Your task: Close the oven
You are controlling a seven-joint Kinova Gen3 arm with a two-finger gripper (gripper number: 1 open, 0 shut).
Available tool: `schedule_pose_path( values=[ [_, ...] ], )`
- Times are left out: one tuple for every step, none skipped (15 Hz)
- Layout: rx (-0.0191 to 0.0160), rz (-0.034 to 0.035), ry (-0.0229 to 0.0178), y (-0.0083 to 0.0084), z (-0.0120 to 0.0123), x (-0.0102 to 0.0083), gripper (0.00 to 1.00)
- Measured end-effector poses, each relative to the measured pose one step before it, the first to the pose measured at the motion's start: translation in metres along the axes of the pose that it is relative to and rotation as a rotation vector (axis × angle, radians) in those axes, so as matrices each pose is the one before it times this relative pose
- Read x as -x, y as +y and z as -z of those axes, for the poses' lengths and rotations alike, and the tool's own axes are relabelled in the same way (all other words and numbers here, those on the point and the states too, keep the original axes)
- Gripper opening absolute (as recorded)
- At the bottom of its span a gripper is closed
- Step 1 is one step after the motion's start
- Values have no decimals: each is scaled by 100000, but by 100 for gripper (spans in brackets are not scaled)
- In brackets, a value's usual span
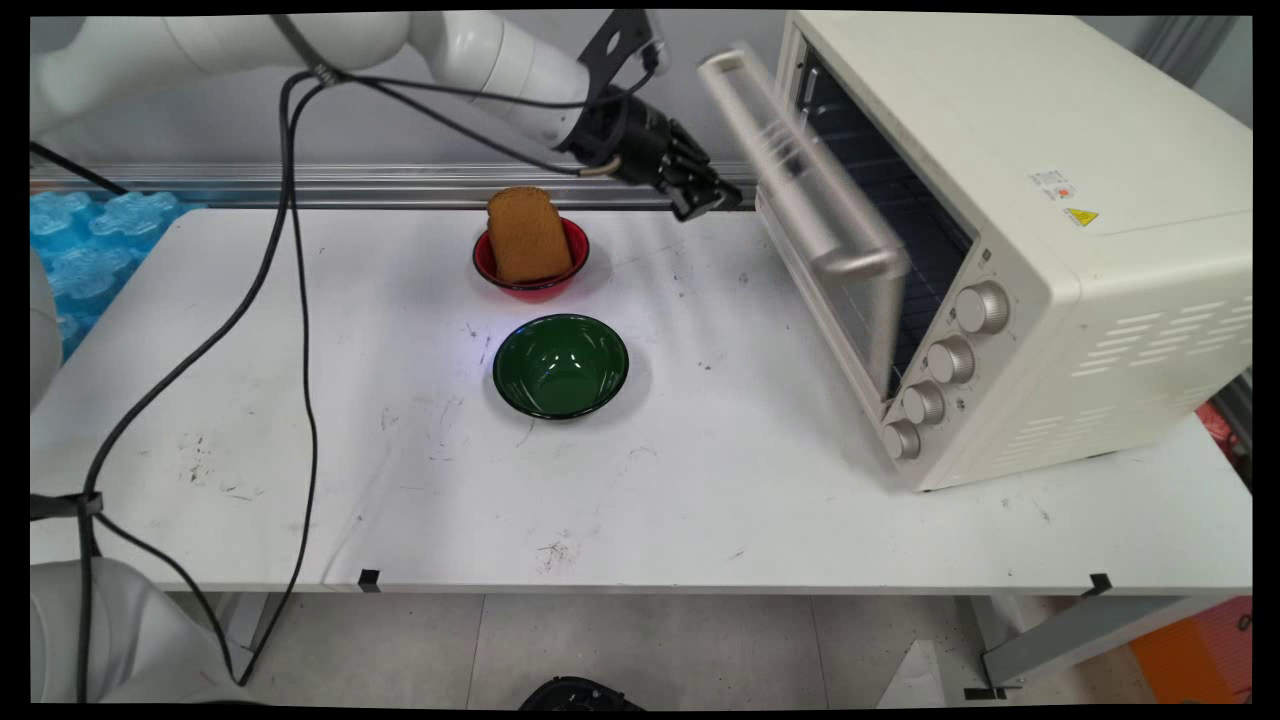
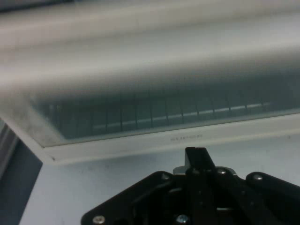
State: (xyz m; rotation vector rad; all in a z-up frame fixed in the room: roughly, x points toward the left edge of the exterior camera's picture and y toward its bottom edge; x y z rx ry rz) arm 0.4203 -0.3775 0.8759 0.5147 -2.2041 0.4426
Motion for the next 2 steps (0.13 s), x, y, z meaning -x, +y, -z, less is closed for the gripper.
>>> schedule_pose_path(
  values=[
    [48, -207, 261, -208, -83, -475, 0],
    [40, -148, 186, -138, -69, -307, 0]
  ],
)
